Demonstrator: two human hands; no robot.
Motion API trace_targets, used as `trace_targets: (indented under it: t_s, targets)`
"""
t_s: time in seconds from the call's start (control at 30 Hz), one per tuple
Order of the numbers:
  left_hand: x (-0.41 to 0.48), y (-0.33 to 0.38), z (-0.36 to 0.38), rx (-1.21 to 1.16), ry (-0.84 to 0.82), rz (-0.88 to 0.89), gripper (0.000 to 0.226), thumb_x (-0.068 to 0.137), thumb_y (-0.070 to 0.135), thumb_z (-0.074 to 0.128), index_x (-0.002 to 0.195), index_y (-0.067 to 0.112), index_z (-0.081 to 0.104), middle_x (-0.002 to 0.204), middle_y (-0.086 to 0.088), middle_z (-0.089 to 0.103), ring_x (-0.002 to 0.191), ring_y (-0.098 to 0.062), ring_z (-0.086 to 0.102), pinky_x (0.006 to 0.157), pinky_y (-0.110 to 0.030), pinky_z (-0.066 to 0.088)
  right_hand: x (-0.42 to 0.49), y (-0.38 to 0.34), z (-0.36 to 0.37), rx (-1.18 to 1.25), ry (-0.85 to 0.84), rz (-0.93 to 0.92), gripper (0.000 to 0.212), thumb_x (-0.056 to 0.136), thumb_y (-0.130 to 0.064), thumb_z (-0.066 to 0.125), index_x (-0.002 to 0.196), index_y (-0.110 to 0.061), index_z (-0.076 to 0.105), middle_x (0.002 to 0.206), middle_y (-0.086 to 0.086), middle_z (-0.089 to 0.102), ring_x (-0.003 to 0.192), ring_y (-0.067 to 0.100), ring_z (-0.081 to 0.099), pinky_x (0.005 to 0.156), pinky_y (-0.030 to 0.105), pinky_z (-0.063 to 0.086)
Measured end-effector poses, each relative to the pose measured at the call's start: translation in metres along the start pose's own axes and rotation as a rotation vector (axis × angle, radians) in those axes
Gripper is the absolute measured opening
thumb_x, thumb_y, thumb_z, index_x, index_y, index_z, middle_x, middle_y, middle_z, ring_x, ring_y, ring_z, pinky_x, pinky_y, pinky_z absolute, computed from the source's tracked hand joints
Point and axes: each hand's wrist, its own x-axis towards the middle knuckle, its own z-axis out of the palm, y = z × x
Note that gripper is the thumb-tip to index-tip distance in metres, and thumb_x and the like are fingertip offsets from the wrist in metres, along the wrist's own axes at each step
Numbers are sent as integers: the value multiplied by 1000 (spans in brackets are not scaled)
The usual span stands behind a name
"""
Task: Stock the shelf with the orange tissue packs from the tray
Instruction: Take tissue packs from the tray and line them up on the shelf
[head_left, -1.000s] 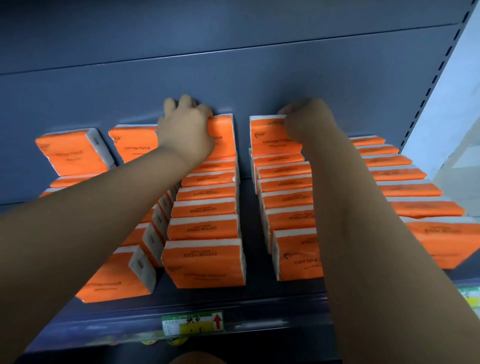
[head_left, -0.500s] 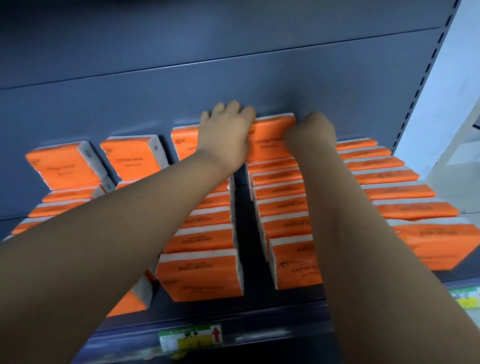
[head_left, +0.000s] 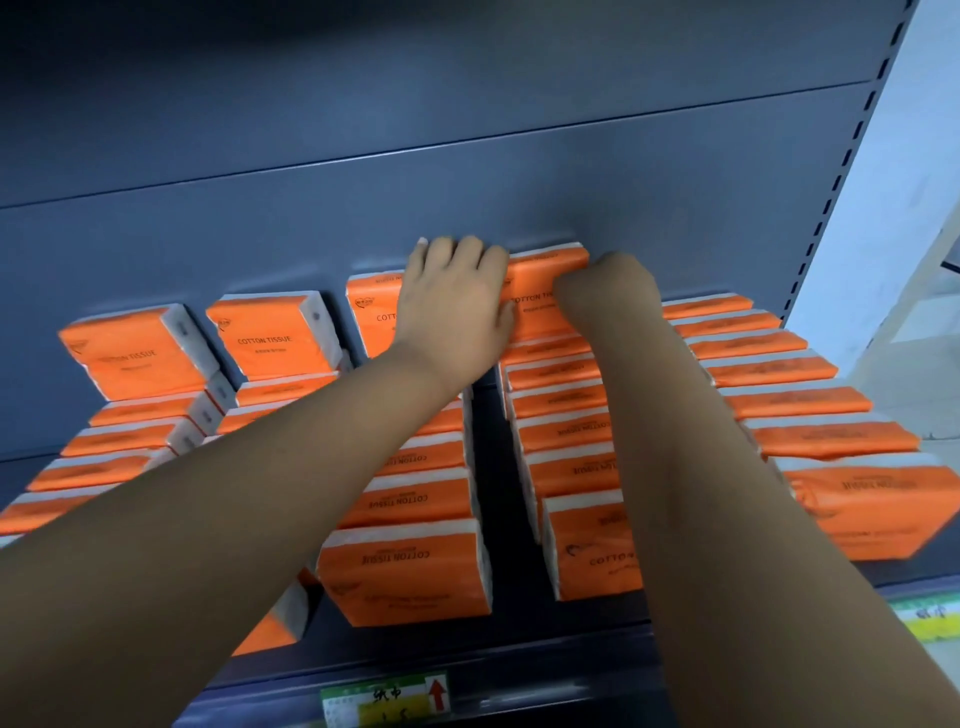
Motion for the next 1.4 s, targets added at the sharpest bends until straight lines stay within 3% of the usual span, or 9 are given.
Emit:
trace_targets:
  t_s: [0.07, 0.13, 0.2, 0.33, 0.5, 0.67, 0.87, 1.23, 1.4]
  targets:
    - [-10, 2, -5, -9, -7, -16, 44, 90, 39, 56, 125, 14, 63, 123, -8, 62, 120, -37, 52, 119, -55, 30, -12, -5, 4, -15, 43, 23, 13, 95, -15, 48, 85, -11, 56, 80, 4, 56, 64, 17, 48, 52, 26, 30]
    - [-21, 2, -12, -9, 8, -34, 46, 90, 40, 56, 127, 14, 63, 130, -6, 61, 125, -36, 51, 121, -56, 28, -27, -8, 14, -77, 164, 23, 26, 96, -24, 47, 108, -9, 64, 106, 10, 66, 91, 29, 64, 66, 28, 38]
    - [-36, -2, -21, 10, 46, -62, 47, 93, 44, 58, 129, 14, 63, 135, -7, 60, 129, -36, 50, 122, -59, 25, -48, -11, 28, -200, 270, -71, 37, 100, -32, 43, 120, -8, 63, 123, 14, 65, 113, 37, 62, 80, 38, 44]
    - [-77, -19, -48, 60, 46, -196, 57, 102, 57, 40, 134, 14, 61, 145, -7, 56, 139, -38, 44, 122, -59, 19, -95, -23, 51, -311, 292, -354, 41, 103, -38, 40, 117, -8, 64, 118, 15, 67, 112, 37, 60, 87, 43, 46]
    - [-142, -55, -89, 157, 36, -318, 62, 98, 57, 45, 140, 13, 58, 150, -11, 53, 142, -42, 41, 120, -60, 22, -142, -44, 74, -251, 268, -560, 42, 95, -40, 45, 101, -6, 70, 100, 17, 71, 102, 40, 62, 90, 48, 47]
    - [-222, -92, -132, 196, -14, -476, 66, 98, 59, 39, 141, 12, 57, 152, -13, 52, 142, -44, 41, 120, -62, 22, -223, -60, 105, -215, 60, -729, 47, 95, -44, 39, 112, -12, 68, 111, 12, 68, 118, 34, 58, 100, 46, 48]
    - [-348, -134, -181, 298, -145, -550, 70, 97, 57, 39, 141, 7, 57, 149, -15, 55, 139, -46, 46, 118, -66, 26, -342, -46, 151, -259, -317, -994, 61, 97, -49, 38, 148, -17, 51, 148, 5, 55, 144, 29, 42, 119, 46, 35]
    - [-545, -161, -220, 345, -334, -892, 70, 96, 60, 42, 139, 8, 59, 143, -15, 60, 137, -46, 47, 115, -65, 31, -481, -39, 253, -301, -708, -1068, 63, 101, -51, 30, 148, -13, 49, 143, 6, 55, 146, 31, 40, 119, 46, 34]
    - [-609, -167, -212, 204, -442, -1090, 69, 96, 62, 38, 145, 15, 52, 145, -10, 59, 137, -39, 49, 114, -59, 38, -504, -23, 287, -486, -1054, -1121, 67, 99, -53, 36, 158, -22, 32, 158, 2, 42, 151, 26, 31, 122, 45, 29]
